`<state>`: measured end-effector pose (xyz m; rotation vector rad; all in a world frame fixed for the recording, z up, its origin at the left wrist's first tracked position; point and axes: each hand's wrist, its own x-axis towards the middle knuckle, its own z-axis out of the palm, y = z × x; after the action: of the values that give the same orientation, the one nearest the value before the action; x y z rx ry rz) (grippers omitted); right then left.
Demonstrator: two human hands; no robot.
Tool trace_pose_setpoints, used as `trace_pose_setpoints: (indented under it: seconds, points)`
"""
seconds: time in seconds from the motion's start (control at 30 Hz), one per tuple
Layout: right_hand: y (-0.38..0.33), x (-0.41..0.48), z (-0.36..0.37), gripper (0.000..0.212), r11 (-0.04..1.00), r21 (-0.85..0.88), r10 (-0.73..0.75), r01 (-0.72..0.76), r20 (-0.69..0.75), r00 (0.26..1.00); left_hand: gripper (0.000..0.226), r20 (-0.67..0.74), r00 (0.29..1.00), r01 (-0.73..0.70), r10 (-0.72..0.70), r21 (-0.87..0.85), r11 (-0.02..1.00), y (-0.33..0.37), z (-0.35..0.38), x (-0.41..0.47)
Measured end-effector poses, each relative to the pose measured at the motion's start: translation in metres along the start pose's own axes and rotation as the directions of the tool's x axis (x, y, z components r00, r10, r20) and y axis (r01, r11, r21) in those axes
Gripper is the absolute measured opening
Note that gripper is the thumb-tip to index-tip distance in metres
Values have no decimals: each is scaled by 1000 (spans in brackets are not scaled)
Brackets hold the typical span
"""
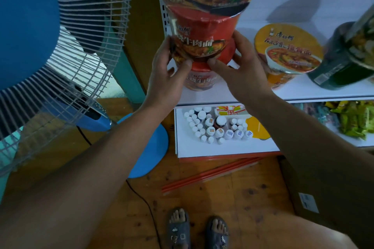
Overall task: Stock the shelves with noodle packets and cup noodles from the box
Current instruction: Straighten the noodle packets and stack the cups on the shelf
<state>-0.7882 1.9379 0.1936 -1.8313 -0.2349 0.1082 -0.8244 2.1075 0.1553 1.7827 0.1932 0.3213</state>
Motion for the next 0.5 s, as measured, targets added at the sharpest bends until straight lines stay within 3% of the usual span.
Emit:
trace_pose_setpoints:
  seconds: [0.1, 0.17, 0.23, 0.33, 0.5]
  points:
    - [-11, -9, -9, 72, 995, -67, 67, -69, -35, 997, 47, -257, 966, 3, 8, 43, 999, 12, 4, -29]
    - [-18, -13, -21, 64, 991, -89, 94, -100, -72, 993, 23, -314, 945, -86, 97, 49, 995, 28, 12, -53]
    - [-22, -13, -34, 51, 990, -113, 69, -84, -133, 989, 7, -193, 973, -130, 131, 19, 991, 40, 24, -67]
    - [-18, -15, -63, 33, 976, -204, 11, -72, -286, 958, 11, 101, 995, 0, 0, -1, 1000, 44, 58, -72]
    - [7, -19, -118, 19, 961, -246, -17, -123, -499, 866, 19, 239, 954, 196, -183, -31, 980, 45, 117, -55]
